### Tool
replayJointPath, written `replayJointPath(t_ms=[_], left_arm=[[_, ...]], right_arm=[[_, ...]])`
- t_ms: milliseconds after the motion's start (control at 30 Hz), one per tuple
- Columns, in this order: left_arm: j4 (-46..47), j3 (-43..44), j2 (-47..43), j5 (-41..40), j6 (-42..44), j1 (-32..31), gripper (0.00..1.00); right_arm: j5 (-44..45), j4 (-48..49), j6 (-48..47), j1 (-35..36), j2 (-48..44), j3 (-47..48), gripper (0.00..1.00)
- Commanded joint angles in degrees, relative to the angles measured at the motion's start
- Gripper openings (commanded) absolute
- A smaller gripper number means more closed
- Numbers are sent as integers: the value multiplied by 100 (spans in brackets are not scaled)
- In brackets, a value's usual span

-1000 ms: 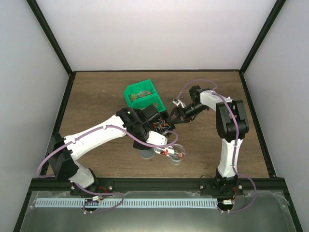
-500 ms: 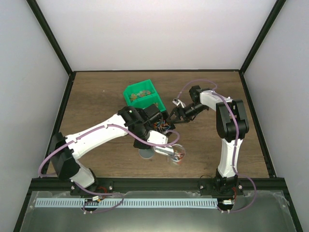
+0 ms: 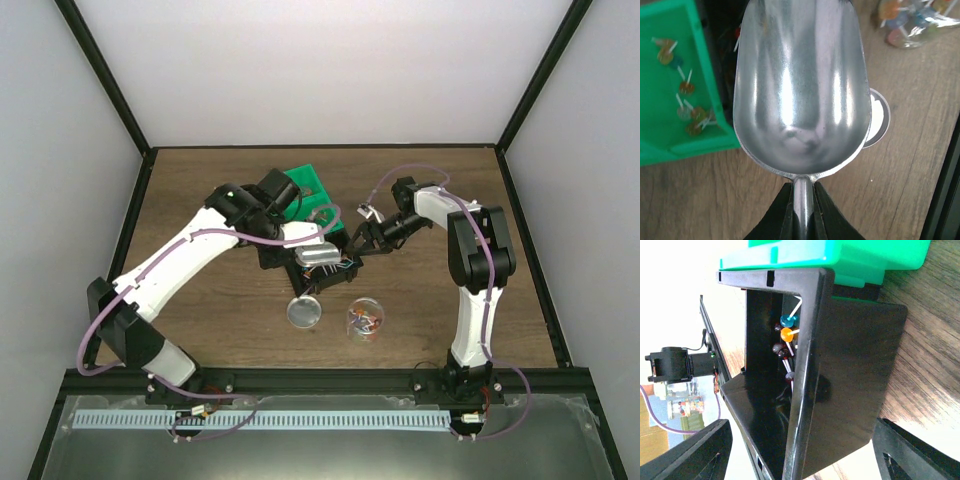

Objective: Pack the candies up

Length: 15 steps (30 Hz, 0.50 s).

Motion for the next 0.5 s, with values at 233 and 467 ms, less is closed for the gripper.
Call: replayJointPath(t_ms=[233, 467], left_arm=[[-620, -145, 500, -726, -1540, 293, 4], [-808, 233, 1200, -1257, -2004, 250, 4]], right_arm=[[-50, 25, 119, 35, -135, 287, 71], [-211, 11, 120, 39, -117, 364, 63]])
